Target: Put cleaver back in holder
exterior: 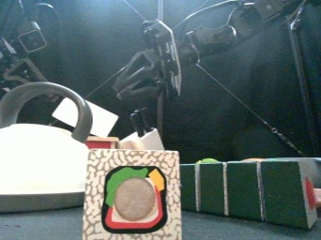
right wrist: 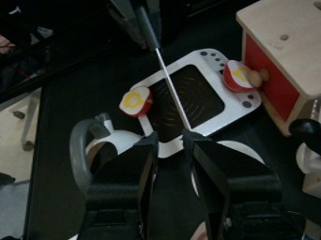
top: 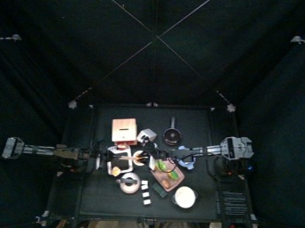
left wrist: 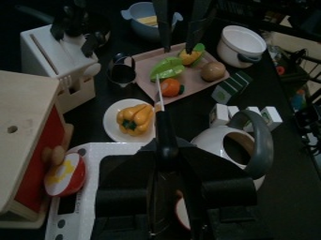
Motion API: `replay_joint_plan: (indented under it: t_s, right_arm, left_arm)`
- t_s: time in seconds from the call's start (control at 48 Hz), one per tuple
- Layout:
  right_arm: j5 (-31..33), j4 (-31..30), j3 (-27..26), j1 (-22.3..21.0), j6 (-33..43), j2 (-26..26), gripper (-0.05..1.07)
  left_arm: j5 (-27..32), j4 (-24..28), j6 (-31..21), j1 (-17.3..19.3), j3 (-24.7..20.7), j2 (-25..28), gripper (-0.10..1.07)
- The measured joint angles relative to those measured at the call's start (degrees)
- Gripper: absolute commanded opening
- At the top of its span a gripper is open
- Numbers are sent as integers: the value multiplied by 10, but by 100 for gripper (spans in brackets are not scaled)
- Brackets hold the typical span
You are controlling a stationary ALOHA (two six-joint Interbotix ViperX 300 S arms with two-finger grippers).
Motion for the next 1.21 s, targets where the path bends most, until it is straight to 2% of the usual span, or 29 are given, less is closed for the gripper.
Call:
replay_joint_plan:
  t_s: [0.188,0.375,0.562,0.688,0.792,1.021,1.208]
  right_arm:
    - [-3,1,24,-17,0,-21,69]
    - [-3,2,69,-22,1,-69,67]
    - [-7,8,116,-40,1,-113,55]
    - [-32,10,147,-59,1,-130,44]
    - [-56,12,163,-78,1,-133,39]
    - [-68,14,167,-134,2,-126,37]
    - [-71,33,155,-189,2,-96,37]
  left_arm:
    - [-4,0,1,2,0,0,55]
    - [-4,-6,-1,11,-8,0,55]
    - [11,-38,-1,32,-38,4,55]
    - [55,-53,-1,53,-69,12,55]
    - [120,-58,-3,62,-105,23,55]
    - [229,-69,-11,79,-186,42,55]
    - [269,-92,-21,105,-236,57,54]
